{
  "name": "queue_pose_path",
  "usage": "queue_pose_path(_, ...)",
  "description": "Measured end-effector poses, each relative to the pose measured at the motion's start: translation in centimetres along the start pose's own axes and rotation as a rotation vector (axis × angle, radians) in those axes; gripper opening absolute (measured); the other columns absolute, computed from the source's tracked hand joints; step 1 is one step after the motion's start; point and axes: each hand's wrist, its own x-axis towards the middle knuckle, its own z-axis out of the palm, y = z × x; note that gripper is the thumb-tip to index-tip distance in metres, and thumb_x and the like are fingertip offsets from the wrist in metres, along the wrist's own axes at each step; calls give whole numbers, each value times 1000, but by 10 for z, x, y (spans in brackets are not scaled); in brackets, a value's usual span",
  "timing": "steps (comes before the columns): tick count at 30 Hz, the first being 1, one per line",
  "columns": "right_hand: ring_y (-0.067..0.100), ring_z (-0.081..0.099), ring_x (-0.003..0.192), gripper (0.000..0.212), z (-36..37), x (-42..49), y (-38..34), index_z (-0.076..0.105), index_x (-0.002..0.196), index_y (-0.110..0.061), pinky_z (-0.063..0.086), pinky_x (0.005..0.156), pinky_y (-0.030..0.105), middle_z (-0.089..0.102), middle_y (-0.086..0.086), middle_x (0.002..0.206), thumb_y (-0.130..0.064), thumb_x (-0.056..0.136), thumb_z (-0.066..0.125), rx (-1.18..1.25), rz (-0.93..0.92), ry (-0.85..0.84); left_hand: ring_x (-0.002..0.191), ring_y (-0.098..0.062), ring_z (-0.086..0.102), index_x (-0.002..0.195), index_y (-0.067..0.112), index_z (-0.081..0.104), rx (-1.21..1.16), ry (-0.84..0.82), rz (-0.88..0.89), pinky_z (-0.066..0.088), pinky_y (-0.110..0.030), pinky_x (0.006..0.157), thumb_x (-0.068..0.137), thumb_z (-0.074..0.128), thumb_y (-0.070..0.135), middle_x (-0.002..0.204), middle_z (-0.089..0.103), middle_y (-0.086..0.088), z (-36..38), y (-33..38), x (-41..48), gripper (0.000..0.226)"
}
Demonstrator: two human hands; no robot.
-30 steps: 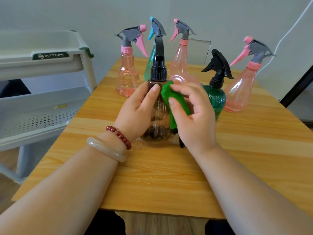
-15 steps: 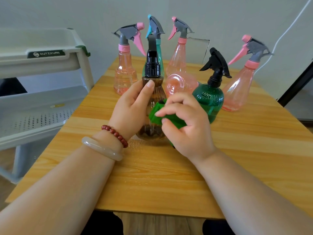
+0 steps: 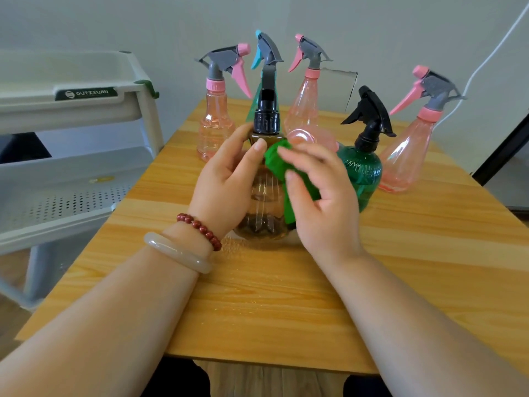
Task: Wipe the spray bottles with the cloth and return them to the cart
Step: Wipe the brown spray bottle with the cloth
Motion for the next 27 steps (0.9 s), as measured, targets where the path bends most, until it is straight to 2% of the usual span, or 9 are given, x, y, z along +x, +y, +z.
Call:
queue_pose_path(3, -15, 45, 122, 37, 3, 6, -3, 56, 129, -23, 31, 105, 8, 53, -22, 125, -4, 98, 53, 62, 124, -5, 92, 7, 59, 136, 50, 36, 82, 7, 40, 49, -15, 82, 104, 44, 27, 98, 62, 30, 1, 2, -3, 40)
queue_pose_path(6, -22, 32, 128, 46, -2, -2, -5, 40, 137, -32, 24, 105, 2, 39, -33, 133, -13, 99, 56, 153, 196, -166, 95, -16, 65, 144, 40, 35, 94, 44, 79, 57, -38, 84, 103, 46, 24, 105, 69, 6, 2, 2, -4, 45)
queue_pose_path(8, -24, 26, 130, 52, -5, -5, -3, 35, 140, -36, 21, 104, 0, 33, -36, 136, -15, 98, 58, 157, 211, -232, 90, -18, 60, 147, 35, 38, 69, 55, 69, 54, -47, 84, 102, 49, 25, 112, 65, -15, 2, 2, -4, 47)
queue_pose_path(11, -26, 23, 130, 56, -3, -2, -1, 32, 143, -33, 19, 104, -1, 31, -34, 137, -16, 97, 60, 109, 191, -223, 99, -8, 60, 148, 37, 35, 39, 6, 53, 54, -41, 93, 102, 48, 23, 113, 67, -8, -2, -1, -3, 50)
queue_pose_path(14, -12, 25, 140, 54, -2, 2, 2, 34, 145, -30, 21, 111, 6, 35, -23, 146, -20, 98, 58, 133, 233, -222, 131, 6, 44, 155, 37, 12, 12, -235, 49, 41, -27, 110, 102, 49, 18, 144, 43, 26, -7, -5, -1, 68)
queue_pose_path(18, -8, 28, 140, 48, -4, 7, 1, 41, 142, -34, 21, 112, 6, 38, -22, 144, -16, 99, 56, 199, 318, -229, 129, 6, 46, 147, 47, -10, 200, -311, 91, 43, -18, 105, 91, 60, 41, 151, 35, 21, -6, -2, -1, 91)
queue_pose_path(21, -10, 47, 127, 37, -11, 5, 3, 59, 121, -39, 35, 109, 13, 56, -22, 131, -12, 96, 60, 353, 386, -121, 135, 3, 41, 148, 45, -13, 248, -296, 98, 38, -15, 108, 87, 56, 47, 156, 26, 21, -5, -1, -1, 92)
queue_pose_path(24, 2, 63, 112, 27, -15, 0, 7, 73, 102, -28, 48, 100, 25, 71, -18, 108, -5, 88, 69, 382, 362, -78, 147, 4, 14, 154, 38, -7, 185, -259, 72, 23, -28, 121, 93, 60, 38, 159, 8, 23, -11, -6, 5, 90)
queue_pose_path(27, 4, 62, 106, 24, -11, 2, 7, 71, 99, -28, 47, 94, 21, 67, -15, 104, -7, 86, 71, 276, 245, -52, 147, -1, 19, 155, 41, 2, 56, -260, 10, 26, -44, 120, 87, 62, 48, 163, 14, 16, -15, -9, 5, 91)
